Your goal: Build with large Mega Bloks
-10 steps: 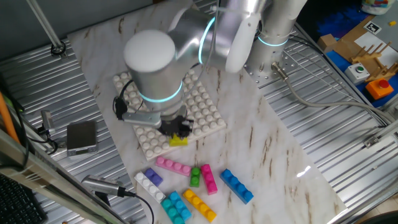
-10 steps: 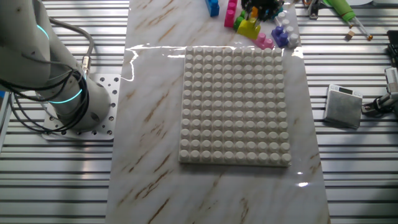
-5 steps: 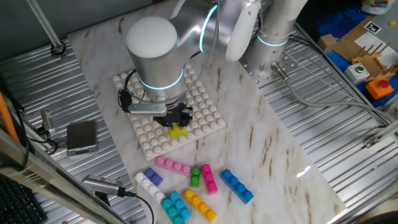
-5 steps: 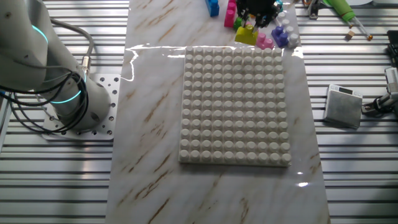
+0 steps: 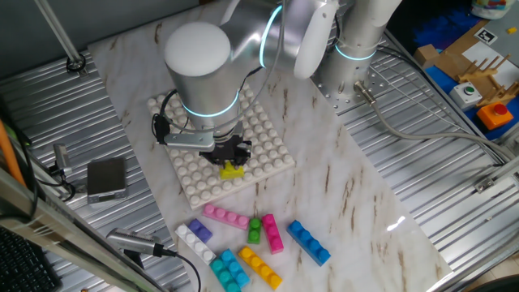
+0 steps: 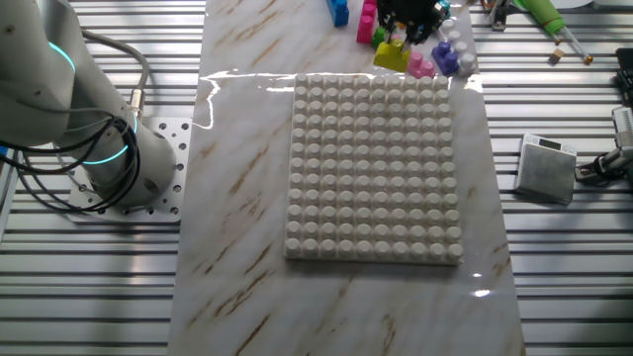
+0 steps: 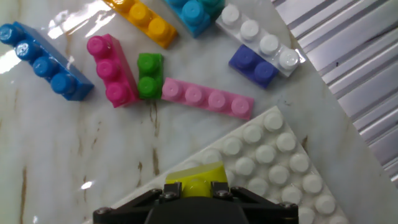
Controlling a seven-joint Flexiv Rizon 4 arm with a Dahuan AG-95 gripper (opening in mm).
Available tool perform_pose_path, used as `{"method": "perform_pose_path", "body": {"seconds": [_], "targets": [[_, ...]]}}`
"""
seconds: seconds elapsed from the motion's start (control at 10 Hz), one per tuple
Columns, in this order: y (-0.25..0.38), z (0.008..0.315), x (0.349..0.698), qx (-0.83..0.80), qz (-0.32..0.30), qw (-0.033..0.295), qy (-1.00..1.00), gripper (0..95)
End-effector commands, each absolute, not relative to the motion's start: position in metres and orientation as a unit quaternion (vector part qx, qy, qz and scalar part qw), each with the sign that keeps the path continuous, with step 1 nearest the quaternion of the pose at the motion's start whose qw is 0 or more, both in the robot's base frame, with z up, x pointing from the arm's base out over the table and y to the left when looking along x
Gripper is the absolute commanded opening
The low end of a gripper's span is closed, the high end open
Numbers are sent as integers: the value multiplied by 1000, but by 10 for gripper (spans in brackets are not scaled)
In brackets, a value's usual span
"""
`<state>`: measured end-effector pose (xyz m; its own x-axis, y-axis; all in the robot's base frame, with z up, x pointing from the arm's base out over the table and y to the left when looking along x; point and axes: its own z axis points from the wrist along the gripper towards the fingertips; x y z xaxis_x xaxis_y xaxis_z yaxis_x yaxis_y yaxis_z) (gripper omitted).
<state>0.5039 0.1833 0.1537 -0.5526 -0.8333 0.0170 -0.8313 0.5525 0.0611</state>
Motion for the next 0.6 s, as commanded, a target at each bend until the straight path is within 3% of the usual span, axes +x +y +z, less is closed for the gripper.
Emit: {"method": "perform_pose_path", "body": {"seconds": [0.1, 0.6], "targets": [[183, 153, 504, 453, -17, 8, -891, 0], [183, 153, 504, 429, -7, 9, -903, 0]]}}
